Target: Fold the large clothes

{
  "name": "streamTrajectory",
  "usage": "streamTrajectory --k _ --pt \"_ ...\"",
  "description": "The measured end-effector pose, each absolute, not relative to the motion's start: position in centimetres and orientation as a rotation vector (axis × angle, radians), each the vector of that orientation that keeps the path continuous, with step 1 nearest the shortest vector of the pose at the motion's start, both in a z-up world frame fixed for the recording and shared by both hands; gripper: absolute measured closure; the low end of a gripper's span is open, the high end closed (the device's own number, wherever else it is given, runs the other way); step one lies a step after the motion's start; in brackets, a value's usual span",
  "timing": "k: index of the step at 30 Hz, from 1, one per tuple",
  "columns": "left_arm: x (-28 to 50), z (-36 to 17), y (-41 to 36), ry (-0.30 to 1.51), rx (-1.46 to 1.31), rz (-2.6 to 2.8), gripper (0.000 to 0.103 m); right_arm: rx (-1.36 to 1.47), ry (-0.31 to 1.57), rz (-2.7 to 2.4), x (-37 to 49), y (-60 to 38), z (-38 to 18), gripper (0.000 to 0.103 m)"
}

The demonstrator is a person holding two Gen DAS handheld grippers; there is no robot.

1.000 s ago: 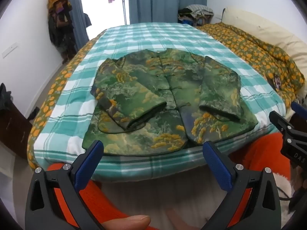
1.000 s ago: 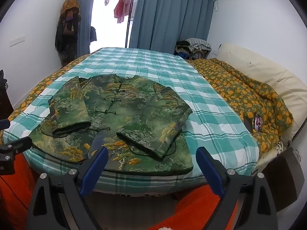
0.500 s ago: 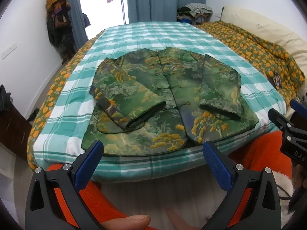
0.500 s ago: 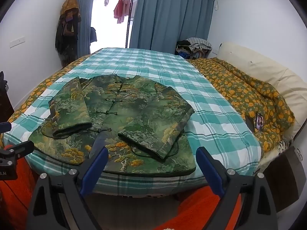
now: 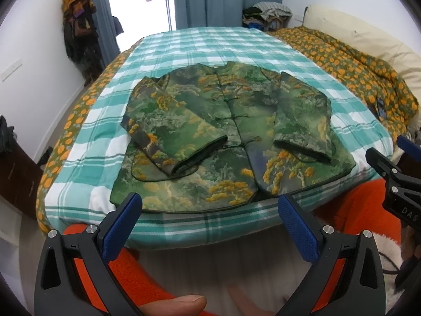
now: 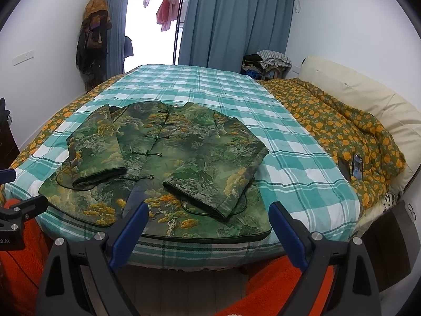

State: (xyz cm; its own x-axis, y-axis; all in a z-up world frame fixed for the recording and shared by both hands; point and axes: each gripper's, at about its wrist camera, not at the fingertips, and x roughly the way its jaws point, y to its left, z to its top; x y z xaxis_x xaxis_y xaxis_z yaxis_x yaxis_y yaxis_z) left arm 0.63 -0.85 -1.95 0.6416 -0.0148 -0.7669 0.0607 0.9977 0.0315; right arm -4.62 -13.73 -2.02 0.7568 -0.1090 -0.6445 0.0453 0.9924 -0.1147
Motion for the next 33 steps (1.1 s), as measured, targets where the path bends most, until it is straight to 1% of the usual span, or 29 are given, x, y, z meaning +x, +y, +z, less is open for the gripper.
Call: streamTrajectory --k 10,33 --pt "0.5 -1.6 -0.5 0.85 0.047 -0.045 0.0 -0.093 0.705 -0.098 -4.6 -13.8 -1.9 0.009" --pt "0.9 -1.5 -1.8 0.863 0.087 -0.06 0.001 -0.064 0.703 -0.109 -4.9 -15.0 -1.9 0.009"
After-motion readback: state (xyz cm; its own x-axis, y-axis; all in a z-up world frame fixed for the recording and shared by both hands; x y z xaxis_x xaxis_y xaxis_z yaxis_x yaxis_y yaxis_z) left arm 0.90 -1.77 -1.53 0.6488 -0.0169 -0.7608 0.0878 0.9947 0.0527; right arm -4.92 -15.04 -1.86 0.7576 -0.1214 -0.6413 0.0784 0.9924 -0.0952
